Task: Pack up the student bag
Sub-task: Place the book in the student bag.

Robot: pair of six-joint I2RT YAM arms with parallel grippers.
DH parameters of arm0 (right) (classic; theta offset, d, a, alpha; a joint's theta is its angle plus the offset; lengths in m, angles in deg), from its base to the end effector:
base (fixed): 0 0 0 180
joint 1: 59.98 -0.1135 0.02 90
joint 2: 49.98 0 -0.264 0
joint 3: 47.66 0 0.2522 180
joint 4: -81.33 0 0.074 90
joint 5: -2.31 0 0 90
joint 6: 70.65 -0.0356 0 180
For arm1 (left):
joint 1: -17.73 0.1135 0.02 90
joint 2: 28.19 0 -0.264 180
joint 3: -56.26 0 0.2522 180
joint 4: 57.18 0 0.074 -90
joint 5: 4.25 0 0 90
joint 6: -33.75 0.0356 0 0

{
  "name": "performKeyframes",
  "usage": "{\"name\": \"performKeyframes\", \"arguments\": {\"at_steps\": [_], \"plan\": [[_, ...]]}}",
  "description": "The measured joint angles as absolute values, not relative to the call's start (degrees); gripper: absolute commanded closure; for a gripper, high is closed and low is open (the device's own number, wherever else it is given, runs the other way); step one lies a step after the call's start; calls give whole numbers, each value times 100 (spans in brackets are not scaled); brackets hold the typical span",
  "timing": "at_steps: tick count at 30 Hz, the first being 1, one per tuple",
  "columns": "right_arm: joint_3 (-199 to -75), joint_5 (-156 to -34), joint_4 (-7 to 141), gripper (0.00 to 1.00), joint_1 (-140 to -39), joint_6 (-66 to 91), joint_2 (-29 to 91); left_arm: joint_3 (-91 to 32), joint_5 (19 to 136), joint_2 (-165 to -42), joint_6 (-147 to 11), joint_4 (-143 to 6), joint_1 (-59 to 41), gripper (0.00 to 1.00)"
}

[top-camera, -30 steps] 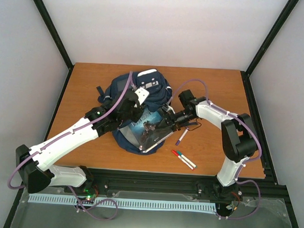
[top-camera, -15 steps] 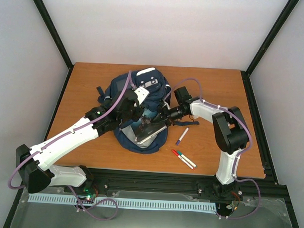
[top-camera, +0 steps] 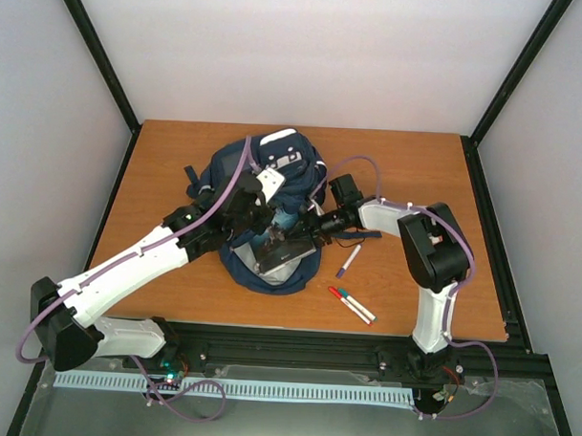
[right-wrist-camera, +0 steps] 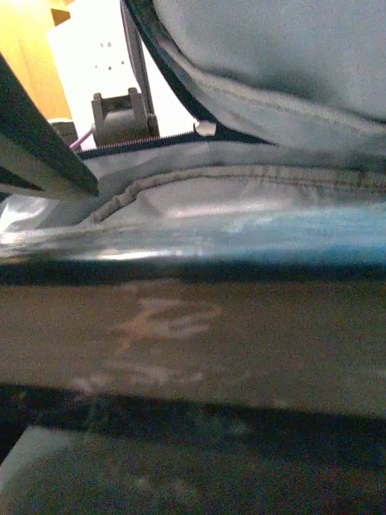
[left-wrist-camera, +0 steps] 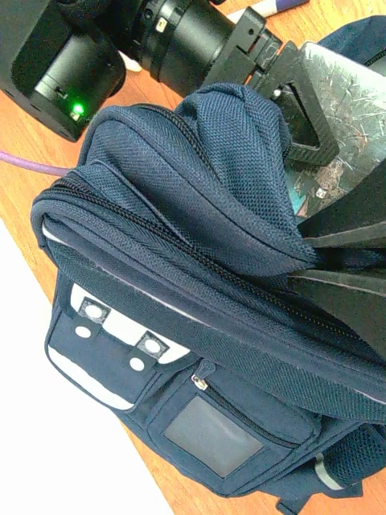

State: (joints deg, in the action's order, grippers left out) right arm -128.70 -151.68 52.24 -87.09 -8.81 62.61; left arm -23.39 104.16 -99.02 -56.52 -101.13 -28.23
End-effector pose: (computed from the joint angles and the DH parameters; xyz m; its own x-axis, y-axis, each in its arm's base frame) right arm 0.3239 0.2018 0.1472 -0.9634 -0.2607 -0.0626 -0.1559 0.3546 0.9220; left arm 0.1962 -0.1868 0.3395 -0.4024 0.4097 -0.8187 0.5006 0.8472 0.1779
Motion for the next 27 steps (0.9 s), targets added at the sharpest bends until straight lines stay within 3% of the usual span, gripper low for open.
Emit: {"name": "performKeyframes", "arguments": {"at_steps": [9,14,21,27], "plan": [[-12929,-14672,4894,34,-8856,-372,6196,-2203,10403,-9684,-5650,-10091,-2796,99],[-12866,-13942,4411,28,-8867,179,5671,-2133,10408,-9594,-5650,-10096,-2796,99],[-12774,-13194,3984,30,-8867,1121,5011,-2077,10419,-9461,-5652,-10107,-2796,99],[-12562,-12803,3593,40,-8954,2008,4441,-2009,10414,-9373,-5655,-10140,-2796,99]]}}
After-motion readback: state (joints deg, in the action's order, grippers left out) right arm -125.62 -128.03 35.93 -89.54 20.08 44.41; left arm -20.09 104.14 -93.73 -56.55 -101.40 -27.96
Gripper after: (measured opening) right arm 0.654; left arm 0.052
